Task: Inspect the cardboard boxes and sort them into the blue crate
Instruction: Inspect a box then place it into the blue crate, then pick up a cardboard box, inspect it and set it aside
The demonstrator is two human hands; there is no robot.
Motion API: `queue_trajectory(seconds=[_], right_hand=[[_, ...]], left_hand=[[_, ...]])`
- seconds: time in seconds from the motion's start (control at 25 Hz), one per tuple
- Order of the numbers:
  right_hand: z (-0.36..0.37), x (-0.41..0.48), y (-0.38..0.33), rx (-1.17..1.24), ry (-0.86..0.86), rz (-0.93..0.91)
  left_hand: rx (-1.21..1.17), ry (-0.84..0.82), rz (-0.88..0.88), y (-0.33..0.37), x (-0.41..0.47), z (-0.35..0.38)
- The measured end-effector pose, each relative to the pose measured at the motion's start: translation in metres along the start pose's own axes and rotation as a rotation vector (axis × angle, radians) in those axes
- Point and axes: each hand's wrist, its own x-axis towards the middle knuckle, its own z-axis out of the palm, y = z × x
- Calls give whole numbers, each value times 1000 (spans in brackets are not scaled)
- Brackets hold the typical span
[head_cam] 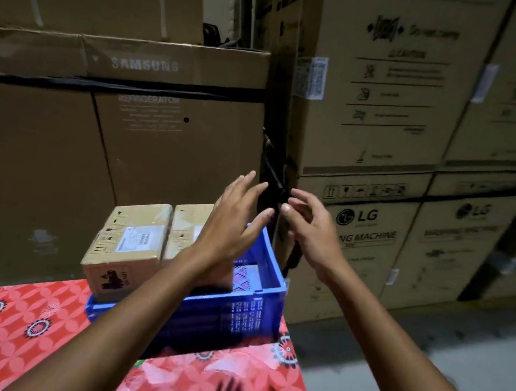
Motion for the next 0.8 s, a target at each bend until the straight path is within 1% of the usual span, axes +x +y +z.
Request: queue_trajectory(seconds=[0.16,0.32,0.52,0.8], right_hand=[[-74,-27,-41,-74,114,-128],[-137,-59,-67,-175,249,-165],[-203,-101,-87,-308,477,-173],[-259,-176,-120,-460,765,-77]], left_hand=[[-86,80,163,75,21,0],[-164,99,282,137,44,15],[-322,38,445,206,60,55],[-561,-113,643,300,57,101]])
